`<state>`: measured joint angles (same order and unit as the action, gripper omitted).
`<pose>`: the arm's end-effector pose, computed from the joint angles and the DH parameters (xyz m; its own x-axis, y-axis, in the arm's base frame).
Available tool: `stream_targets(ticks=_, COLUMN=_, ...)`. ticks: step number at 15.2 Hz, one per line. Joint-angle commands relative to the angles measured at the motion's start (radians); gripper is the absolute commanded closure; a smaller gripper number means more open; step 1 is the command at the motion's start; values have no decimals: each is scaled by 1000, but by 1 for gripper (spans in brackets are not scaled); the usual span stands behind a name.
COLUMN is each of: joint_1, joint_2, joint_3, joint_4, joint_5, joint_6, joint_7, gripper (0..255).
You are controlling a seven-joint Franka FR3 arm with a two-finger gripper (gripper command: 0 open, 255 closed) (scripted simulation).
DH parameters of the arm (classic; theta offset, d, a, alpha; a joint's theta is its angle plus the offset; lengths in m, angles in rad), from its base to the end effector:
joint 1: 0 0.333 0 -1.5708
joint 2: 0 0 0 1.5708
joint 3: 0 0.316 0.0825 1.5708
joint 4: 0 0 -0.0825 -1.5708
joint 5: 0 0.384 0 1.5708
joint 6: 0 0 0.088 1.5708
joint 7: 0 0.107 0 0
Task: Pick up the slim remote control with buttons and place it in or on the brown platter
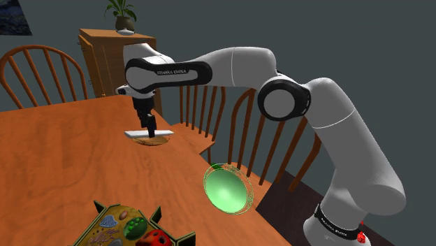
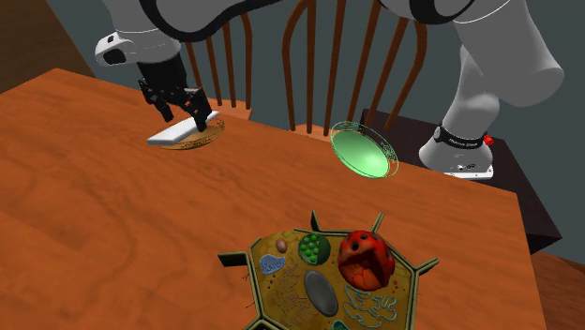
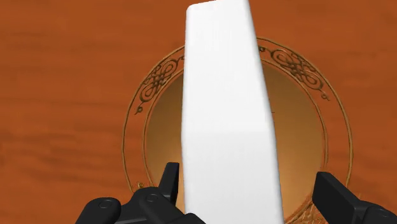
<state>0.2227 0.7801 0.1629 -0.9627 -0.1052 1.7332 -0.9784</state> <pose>0.7228 0.2351 0.4113 0.2339 0.9722 0.0077 0.9722 -0.2339 -0.0074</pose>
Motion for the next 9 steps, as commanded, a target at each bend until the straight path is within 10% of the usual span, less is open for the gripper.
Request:
stream_targets(ticks=1, joint_1=4, joint_2=19, joint_3=-1, joint_4=92, joint_5=0, joint_6=-72, joint_7=-7, gripper=0)
stream_targets(ticks=9, joint_1=8, joint_2=31, joint_3=-2, joint_4=139, joint_5=-1, joint_6=-108, joint_7=-9, gripper=0)
